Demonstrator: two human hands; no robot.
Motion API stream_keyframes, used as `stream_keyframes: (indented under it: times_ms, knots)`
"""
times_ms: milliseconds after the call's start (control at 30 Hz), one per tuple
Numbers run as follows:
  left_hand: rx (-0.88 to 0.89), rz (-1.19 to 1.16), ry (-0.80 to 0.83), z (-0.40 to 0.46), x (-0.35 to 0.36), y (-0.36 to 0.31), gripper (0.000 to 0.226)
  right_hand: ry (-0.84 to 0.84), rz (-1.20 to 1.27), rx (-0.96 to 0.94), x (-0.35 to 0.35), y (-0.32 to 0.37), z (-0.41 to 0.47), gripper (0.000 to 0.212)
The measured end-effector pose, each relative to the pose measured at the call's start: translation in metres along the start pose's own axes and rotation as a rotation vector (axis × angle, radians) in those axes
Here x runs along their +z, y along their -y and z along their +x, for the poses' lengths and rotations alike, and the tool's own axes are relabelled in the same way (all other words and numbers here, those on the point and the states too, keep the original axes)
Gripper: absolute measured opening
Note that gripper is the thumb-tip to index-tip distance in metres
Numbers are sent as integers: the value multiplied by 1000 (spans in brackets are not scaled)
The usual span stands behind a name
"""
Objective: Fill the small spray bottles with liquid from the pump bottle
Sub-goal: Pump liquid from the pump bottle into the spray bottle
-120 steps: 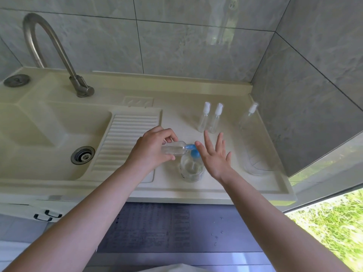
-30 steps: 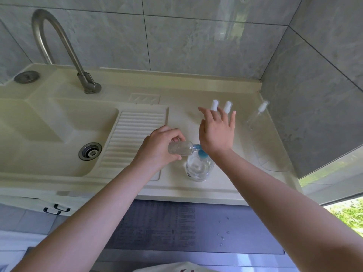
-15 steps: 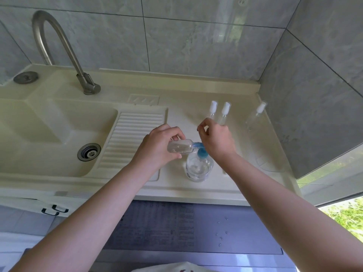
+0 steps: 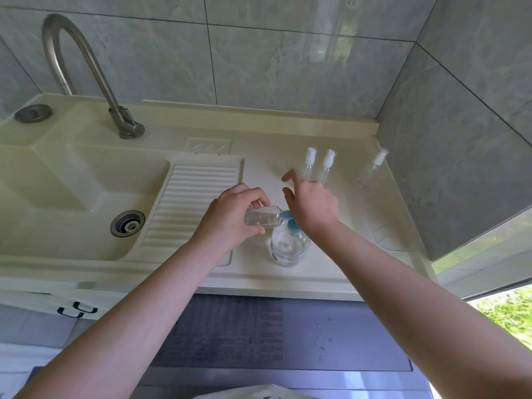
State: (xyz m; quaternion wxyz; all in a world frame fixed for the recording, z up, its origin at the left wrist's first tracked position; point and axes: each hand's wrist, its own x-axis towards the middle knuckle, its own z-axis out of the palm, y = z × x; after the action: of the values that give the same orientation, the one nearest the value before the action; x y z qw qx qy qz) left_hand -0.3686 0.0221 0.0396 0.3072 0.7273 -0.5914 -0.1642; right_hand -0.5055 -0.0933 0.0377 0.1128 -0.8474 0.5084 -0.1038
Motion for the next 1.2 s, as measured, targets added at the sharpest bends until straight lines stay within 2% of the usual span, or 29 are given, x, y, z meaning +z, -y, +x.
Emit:
stream_keyframes:
  times_ms: [133, 233, 367, 467, 567, 667, 867, 1000, 1200]
  knots:
    - [4, 0, 5, 1, -1, 2, 47, 48, 22, 52, 5, 1, 1, 34]
    - [0, -4, 9, 1, 0, 3, 47, 46, -5, 56, 3, 1, 0, 32]
    - [11, -31, 1, 0, -1, 2, 47, -38, -137, -49, -3, -3, 6, 42]
    - [17, -30, -9, 0, -2, 1, 47, -21, -94, -47, -12, 0, 21, 50]
    - [18, -26, -7, 0, -4, 0, 46, 13, -175, -48, -10, 5, 28, 51]
    - [19, -17, -8, 0, -3, 2, 47, 40, -122, 2, 4, 4, 25, 47]
    - [30, 26, -4, 1, -2, 8, 49, -115, -179, 18, 12, -1, 17, 51]
    - [39, 9, -12, 0, -2, 7, 48, -205, -218, -43, 7, 2, 21, 54]
    - [47, 28, -14, 1, -3, 7, 49, -180, -247, -73, 8, 2, 17, 63]
